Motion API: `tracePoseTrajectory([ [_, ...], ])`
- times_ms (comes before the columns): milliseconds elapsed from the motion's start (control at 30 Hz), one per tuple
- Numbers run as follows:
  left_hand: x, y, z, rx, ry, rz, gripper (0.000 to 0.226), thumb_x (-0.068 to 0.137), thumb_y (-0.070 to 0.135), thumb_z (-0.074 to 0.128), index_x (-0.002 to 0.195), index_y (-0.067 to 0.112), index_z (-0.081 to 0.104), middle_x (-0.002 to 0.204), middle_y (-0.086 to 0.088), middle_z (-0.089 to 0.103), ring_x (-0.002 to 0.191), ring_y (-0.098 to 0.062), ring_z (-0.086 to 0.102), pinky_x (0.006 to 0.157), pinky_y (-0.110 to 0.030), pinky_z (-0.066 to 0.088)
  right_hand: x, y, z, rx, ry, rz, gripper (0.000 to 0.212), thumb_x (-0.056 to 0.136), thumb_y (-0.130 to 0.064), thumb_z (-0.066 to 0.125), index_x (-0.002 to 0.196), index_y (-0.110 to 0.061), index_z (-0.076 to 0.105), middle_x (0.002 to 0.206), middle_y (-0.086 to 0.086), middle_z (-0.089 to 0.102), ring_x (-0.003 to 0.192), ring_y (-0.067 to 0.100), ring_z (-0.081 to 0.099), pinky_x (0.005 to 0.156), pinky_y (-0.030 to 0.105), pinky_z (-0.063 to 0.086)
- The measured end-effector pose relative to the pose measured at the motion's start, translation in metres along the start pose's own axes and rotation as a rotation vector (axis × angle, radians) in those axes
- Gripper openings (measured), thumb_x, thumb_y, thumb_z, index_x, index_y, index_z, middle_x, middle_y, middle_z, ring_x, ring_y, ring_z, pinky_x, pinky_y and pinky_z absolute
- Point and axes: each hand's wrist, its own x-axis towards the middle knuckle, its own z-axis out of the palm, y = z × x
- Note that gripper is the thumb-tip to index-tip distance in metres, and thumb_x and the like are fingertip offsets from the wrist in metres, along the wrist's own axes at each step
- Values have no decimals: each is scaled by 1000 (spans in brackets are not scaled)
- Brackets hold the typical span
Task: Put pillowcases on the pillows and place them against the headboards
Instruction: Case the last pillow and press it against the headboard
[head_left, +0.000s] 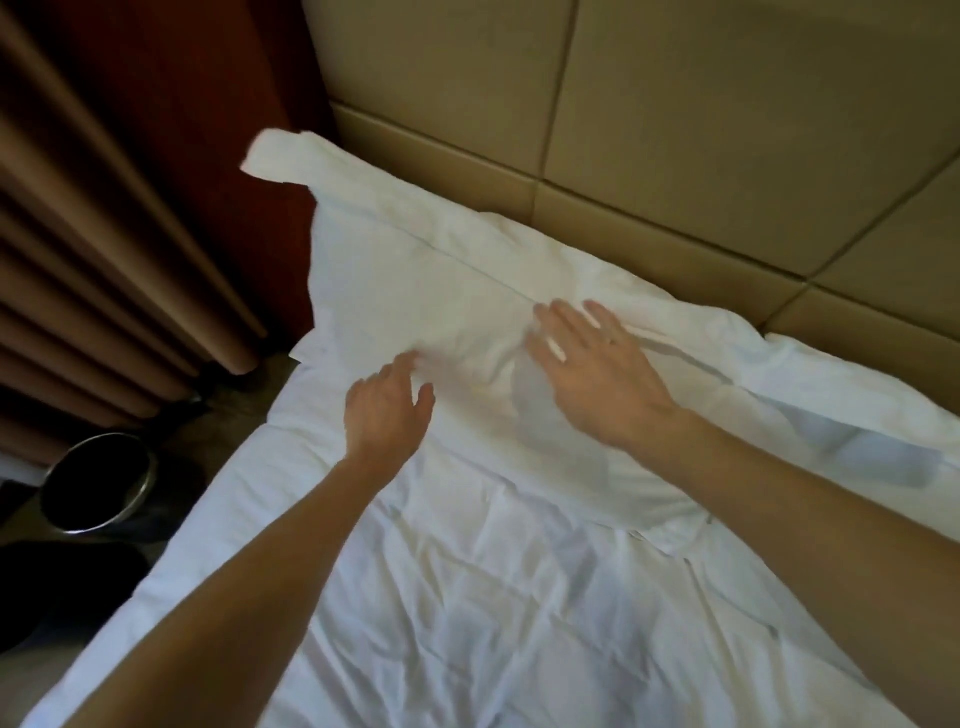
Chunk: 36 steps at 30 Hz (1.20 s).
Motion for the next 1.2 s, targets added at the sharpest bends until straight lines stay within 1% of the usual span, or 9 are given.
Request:
tracePoseTrajectory([
  [133, 14, 14, -12, -963, -315, -903, 69, 94, 62, 41, 148, 20, 35, 150, -7, 43, 133, -35, 44, 106, -53, 36, 35, 23, -20, 30, -50, 349, 58, 75, 2, 54, 132, -5, 47, 144, 20, 42, 133, 36, 41, 113, 51, 29],
  [267, -3, 48, 2, -1490, -581, -823, 68, 94, 69, 36, 154, 39, 21, 161, 3, 25, 144, -28, 34, 113, -63, 24, 20, 58, -25, 95, -471, 576, 39, 91, -21, 60, 126, -12, 45, 120, 11, 59, 109, 31, 58, 87, 40, 43],
  [500, 8, 45, -8, -1307, -705, -681, 74, 92, 66, 46, 154, 32, 24, 159, 0, 31, 144, -24, 34, 117, -52, 26, 12, 79, -31, 16, -284, 685, 22, 84, -13, 69, 82, -20, 48, 75, -2, 54, 68, 22, 51, 71, 33, 30],
  [633, 12, 48, -32, -1184, -695, -634, 64, 89, 62, 55, 145, 35, 41, 151, 2, 45, 136, -22, 45, 114, -50, 32, 7, 66, -38, -5, -315, 465, 48, 79, -15, 68, 121, -17, 44, 121, 9, 54, 108, 29, 53, 87, 41, 39],
  [767, 12, 67, -57, -935, -660, -568, 31, 89, 53, 62, 112, 32, 59, 121, 4, 60, 110, -16, 57, 95, -38, 41, -20, 40, -49, 107, -875, 197, 103, 82, -45, 69, 154, -16, 2, 161, 16, -9, 149, 35, -3, 121, 48, 10],
  [900, 15, 108, -90, -684, -655, -374, 22, 95, 41, 56, 80, 26, 53, 102, 0, 57, 95, -18, 55, 84, -34, 41, -34, 40, -74, 322, -820, 196, 59, 91, -38, 56, 144, -21, 38, 153, 6, 30, 141, 28, 28, 112, 42, 32],
  [1000, 19, 142, -106, -553, -709, -210, 29, 93, 44, 56, 98, 17, 64, 117, 0, 61, 111, -21, 59, 101, -37, 46, -45, 57, -83, 394, -474, 185, 22, 91, -23, 47, 106, -23, 63, 110, -2, 65, 109, 23, 59, 89, 35, 47],
  [1067, 20, 166, -111, -460, -739, -133, 52, 88, 50, 57, 127, 15, 61, 136, 0, 57, 124, -21, 54, 109, -42, 42, -58, 73, -79, 291, -359, 243, 35, 90, -19, 49, 124, -18, 56, 128, 6, 56, 125, 25, 49, 105, 38, 38],
  [1200, 11, 218, -100, -268, -770, -11, 57, 96, 42, 53, 145, 14, 47, 149, -2, 47, 135, -21, 45, 112, -38, 37, -109, 104, -66, 271, -690, 237, 53, 97, -26, 41, 148, -13, 30, 153, 8, 31, 137, 28, 34, 113, 43, 30],
])
